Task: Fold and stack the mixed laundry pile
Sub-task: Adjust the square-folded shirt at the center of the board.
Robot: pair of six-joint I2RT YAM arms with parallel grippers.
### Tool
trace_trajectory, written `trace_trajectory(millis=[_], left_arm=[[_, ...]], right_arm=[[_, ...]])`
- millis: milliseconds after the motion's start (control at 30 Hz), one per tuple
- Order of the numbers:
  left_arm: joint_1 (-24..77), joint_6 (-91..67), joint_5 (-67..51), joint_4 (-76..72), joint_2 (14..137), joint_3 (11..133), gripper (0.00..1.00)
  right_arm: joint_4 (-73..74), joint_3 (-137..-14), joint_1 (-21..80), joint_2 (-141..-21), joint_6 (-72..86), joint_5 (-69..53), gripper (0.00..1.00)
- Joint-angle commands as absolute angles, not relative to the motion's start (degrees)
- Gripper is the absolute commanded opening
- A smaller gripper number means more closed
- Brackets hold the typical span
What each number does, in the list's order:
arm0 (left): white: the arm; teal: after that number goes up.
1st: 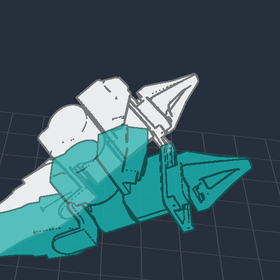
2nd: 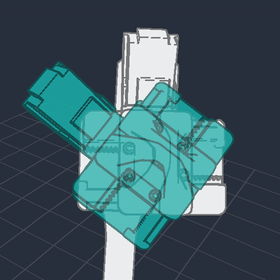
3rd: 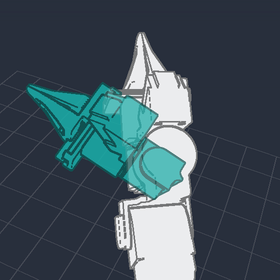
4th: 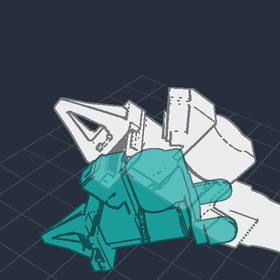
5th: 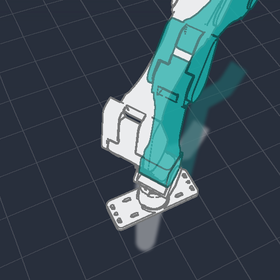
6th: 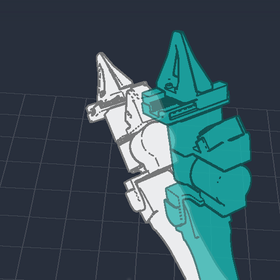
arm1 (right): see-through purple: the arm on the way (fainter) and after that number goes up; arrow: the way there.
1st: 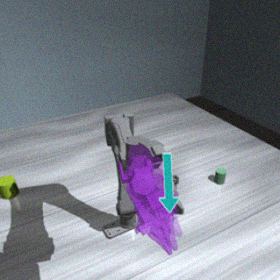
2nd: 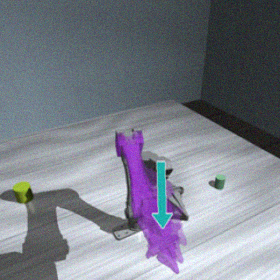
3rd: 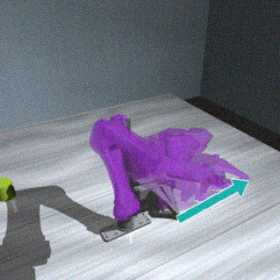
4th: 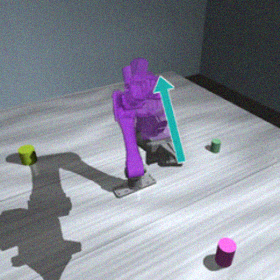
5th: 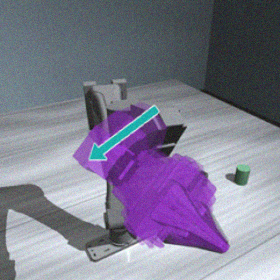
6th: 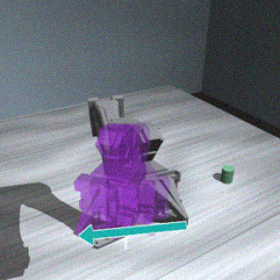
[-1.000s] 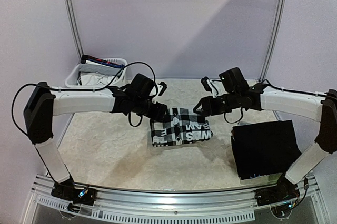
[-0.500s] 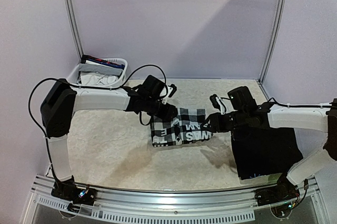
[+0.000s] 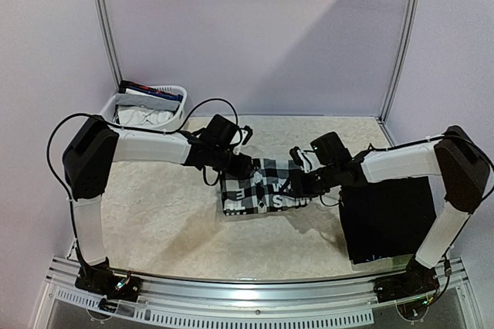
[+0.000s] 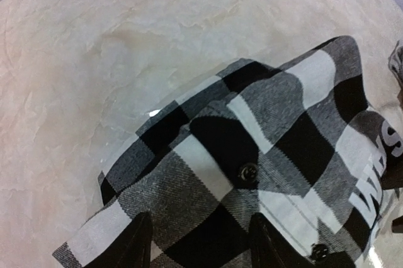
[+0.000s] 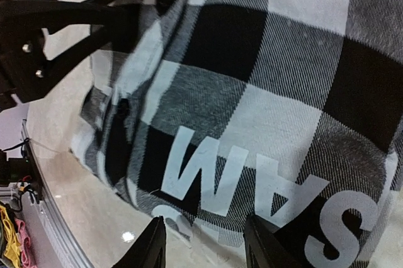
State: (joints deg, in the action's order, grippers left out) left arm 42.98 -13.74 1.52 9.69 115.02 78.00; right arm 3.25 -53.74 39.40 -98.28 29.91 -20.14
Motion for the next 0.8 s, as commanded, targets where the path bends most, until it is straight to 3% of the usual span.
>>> trace_trajectory(millis=[0, 367, 767], left_arm=[[42.0, -14.6, 4.1, 7.8, 116.6, 75.1, 0.54], [40.9, -16.0, 7.6, 6.7, 116.8, 71.0, 0.53], [46.8, -13.6, 9.1, 12.0, 104.2, 69.2, 0.57]], right_arm=[[3.0, -53.8, 39.8, -104.2, 29.0, -17.6, 0.42], [0.5, -50.3, 39.8, -106.9, 31.3, -19.7, 0.42], [4.3, -60.7, 39.4, -101.1, 28.7, -28.1, 0.44]])
